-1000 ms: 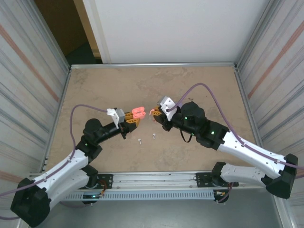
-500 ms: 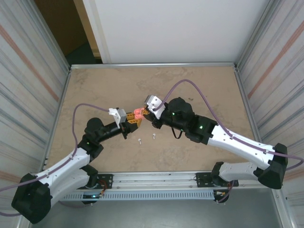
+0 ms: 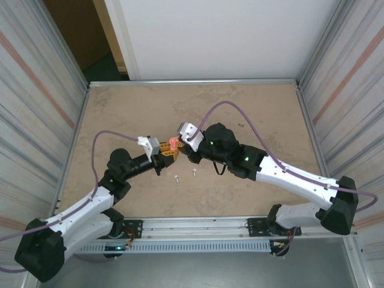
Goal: Insert wireless bluetooth earbuds into charging case
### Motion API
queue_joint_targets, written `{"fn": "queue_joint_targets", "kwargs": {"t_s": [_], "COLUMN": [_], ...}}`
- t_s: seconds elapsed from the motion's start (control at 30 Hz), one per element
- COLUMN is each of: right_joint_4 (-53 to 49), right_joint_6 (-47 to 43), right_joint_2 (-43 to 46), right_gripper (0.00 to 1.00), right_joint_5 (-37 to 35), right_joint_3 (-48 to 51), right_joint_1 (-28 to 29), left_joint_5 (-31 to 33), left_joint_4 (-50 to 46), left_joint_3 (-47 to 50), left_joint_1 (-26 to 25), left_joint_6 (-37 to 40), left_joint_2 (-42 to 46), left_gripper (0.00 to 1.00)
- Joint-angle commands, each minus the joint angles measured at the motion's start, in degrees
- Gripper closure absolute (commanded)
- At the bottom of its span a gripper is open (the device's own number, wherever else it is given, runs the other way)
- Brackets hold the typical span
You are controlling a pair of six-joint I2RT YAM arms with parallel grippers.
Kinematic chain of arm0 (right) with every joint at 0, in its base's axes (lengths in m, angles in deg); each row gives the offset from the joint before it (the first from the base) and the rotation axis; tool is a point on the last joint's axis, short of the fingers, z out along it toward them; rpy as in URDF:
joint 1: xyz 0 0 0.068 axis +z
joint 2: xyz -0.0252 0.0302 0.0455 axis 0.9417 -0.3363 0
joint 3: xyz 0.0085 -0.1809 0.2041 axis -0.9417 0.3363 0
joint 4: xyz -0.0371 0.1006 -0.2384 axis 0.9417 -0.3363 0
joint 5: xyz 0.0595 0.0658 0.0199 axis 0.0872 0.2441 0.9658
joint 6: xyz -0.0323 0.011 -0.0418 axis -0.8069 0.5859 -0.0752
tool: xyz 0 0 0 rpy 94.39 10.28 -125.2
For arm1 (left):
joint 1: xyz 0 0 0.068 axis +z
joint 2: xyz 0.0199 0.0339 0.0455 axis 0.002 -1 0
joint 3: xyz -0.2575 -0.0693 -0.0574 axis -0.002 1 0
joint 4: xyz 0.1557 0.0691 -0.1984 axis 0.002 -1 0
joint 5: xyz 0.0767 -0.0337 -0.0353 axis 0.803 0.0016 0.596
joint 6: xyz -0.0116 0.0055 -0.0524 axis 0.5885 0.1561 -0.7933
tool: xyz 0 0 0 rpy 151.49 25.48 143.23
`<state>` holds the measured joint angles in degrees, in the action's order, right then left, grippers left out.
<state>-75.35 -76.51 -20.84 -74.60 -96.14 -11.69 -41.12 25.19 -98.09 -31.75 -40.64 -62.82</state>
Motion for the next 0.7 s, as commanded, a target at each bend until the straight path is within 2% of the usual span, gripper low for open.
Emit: {"fn": "queue_joint_targets", "kwargs": {"t_s": [0.0,0.43,0.67], "right_joint_4": [0.5,0.5,-1.4], "right_joint_6": [-0.1,1.0,1.9], "right_joint_2": [-0.5,-2.2,-2.3], "right_gripper": [0.86,0.85,0.80], "right_joint_5": [1.2,3.5,6.5], "right_joint_3": [-2.2,-2.6,-3.1], "right_joint_1": [0.5,0.6,0.5], "left_joint_5": [-1.5,-1.5,-1.4], "left_joint_4": [1.9,1.8,1.9], "left_joint_3": [-1.6,-1.5,-1.6], "left_joint_1": [-0.3,-0.3,-0.4], "left_joint_6": [-0.2,-0.2,-0.2], "left_joint_2": [0.2,0.4,0.7], "left_gripper": [1.00,1.00,1.00]}}
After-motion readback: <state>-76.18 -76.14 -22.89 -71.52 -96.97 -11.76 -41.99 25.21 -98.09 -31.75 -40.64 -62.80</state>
